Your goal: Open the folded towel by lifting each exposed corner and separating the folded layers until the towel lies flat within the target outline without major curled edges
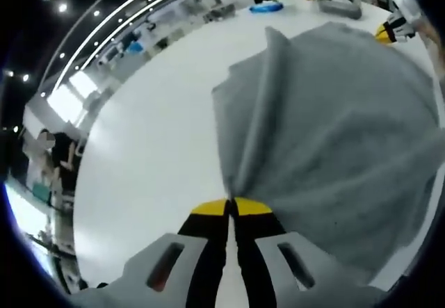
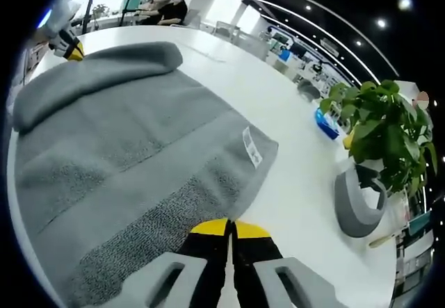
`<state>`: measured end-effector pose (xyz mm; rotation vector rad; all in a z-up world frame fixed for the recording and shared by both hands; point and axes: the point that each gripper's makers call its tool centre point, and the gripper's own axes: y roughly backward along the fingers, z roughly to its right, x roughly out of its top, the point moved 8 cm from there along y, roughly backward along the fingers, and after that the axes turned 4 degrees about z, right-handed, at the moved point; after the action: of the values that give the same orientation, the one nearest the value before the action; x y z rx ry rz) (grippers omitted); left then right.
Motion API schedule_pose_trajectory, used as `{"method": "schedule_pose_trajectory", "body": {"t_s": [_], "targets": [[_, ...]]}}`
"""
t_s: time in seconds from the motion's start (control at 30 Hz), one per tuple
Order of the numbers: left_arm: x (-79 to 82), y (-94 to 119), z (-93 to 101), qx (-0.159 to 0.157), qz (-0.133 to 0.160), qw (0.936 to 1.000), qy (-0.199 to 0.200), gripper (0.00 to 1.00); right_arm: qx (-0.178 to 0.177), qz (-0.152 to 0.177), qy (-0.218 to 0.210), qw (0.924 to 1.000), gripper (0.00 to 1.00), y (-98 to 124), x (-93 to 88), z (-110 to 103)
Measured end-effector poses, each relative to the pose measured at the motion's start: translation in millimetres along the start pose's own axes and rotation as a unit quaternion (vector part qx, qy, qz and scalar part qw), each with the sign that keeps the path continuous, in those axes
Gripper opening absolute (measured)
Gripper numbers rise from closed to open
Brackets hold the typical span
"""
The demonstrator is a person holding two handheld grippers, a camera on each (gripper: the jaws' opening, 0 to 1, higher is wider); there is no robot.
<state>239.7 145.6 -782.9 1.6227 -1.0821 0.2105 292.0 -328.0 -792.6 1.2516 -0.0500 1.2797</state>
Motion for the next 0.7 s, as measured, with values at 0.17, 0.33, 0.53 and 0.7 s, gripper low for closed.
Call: {"method": "schedule_pose_trajectory", "body": {"t_s": [0.17, 0.33, 0.53, 0.7], "targets": [[-4.7, 0, -10.4, 0.004, -0.019, 0.9990, -0.040, 0.02, 0.000, 0.000, 0.000, 1.0000, 0.00, 1, 0.4, 0], [-9.4, 1, -17.4, 0.005, -0.023, 0.9993, -0.030, 0.02, 0.001, 0.002, -0.004, 1.0000, 0.00, 0, -0.1, 0], [-14.6, 3, -23.9, 0.009, -0.027, 0.9994, -0.019, 0.02, 0.002, 0.003, -0.007, 1.0000, 0.00, 0, -0.5, 1], [-22.5, 5, -34.6, 0.011, -0.033, 0.9994, -0.005, 0.02, 0.004, 0.002, 0.008, 1.0000, 0.00, 0, -0.3, 0]]}}
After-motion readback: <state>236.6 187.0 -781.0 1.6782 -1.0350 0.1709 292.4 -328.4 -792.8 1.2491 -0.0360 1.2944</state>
